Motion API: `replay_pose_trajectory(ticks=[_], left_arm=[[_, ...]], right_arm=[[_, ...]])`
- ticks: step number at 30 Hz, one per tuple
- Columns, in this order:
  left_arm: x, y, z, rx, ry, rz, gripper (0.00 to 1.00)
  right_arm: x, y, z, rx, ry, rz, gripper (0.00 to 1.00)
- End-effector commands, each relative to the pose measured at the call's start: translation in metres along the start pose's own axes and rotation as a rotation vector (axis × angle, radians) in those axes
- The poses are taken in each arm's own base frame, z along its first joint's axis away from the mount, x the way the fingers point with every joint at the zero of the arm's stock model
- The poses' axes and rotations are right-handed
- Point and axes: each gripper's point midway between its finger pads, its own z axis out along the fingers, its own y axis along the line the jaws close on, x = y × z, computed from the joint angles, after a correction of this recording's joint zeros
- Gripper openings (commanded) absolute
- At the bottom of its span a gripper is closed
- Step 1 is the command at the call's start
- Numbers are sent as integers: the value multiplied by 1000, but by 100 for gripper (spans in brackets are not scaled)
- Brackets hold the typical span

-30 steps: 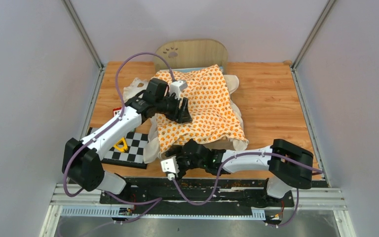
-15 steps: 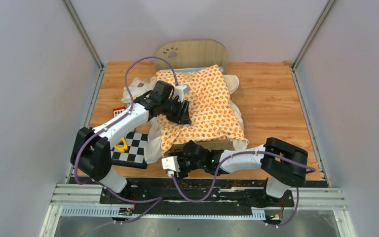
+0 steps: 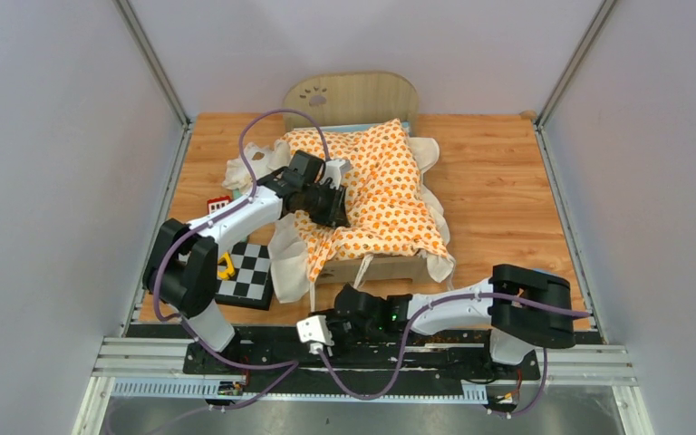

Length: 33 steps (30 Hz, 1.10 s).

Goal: Set up the pet bed
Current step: Adjust the mattress on the bed frame.

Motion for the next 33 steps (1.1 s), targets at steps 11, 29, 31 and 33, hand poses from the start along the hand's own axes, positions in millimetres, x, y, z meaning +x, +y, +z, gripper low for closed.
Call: replay_pose_trajectory(ticks=[11,29,31,33], left_arm=[[4,22,15,-43,28,-48,25],[-42,1,-23,-50,-103,14,26],[-53,-7,-36,-45,-141,35,28],[-61,-13,-48,-43,-175,53,30]], right_arm=[[-37,92,-14,-158,-71,47,51],[-40,51,-81,208,-5,142,64],[-30,42,-93,282,22,172,66],[-27,33,-103,355,16,213,68]])
